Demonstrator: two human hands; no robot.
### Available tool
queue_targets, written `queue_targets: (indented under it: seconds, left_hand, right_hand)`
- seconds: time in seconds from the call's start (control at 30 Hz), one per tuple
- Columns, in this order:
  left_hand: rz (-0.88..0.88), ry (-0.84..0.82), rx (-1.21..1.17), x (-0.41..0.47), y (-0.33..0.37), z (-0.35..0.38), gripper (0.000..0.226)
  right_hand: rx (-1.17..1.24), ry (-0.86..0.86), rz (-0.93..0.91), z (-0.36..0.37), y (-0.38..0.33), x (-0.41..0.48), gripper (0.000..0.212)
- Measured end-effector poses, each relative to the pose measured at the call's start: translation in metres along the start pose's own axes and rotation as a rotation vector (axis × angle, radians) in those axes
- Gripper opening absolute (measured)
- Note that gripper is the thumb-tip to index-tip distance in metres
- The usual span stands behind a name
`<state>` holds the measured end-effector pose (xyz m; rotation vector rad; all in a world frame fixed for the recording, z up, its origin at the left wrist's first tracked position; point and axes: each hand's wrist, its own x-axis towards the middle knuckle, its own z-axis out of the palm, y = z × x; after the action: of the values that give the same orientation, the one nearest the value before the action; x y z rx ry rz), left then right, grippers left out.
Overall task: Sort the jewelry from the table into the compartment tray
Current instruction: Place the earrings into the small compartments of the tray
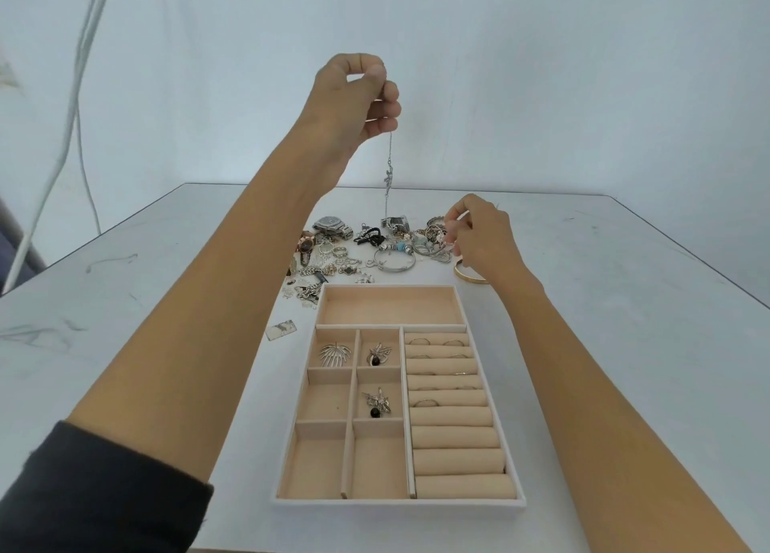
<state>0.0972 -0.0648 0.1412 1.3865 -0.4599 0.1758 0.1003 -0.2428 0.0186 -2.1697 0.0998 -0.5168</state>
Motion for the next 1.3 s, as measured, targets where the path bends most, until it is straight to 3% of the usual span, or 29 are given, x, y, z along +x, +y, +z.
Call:
queue_targets:
  seconds: [0.17, 0.33, 0.9, 1.3]
  left_hand:
    - [0.042, -0.034, -0.052, -0.012, 0.011, -0.009, 0.010]
    - [0.064, -0.056, -0.043, -0.025, 0.014, -0.016, 0.009]
    - [0.084, -0.101, -0.003, -0.064, 0.019, -0.029, 0.018]
    - [0.099, -0.083, 0.052, -0.097, 0.032, -0.040, 0.017]
  right_hand:
    - [0.054, -0.022, -0.016, -0.002, -0.003, -0.002, 0.032]
    - [0.072, -0.049, -0.054, -0.003, -0.013, -0.009, 0.016]
    - [0.181, -0.128, -0.152, -0.010, -0.050, -0.033, 0.004]
    - [0.311, -0.201, -0.109, -0.010, -0.058, -0.059, 0.012]
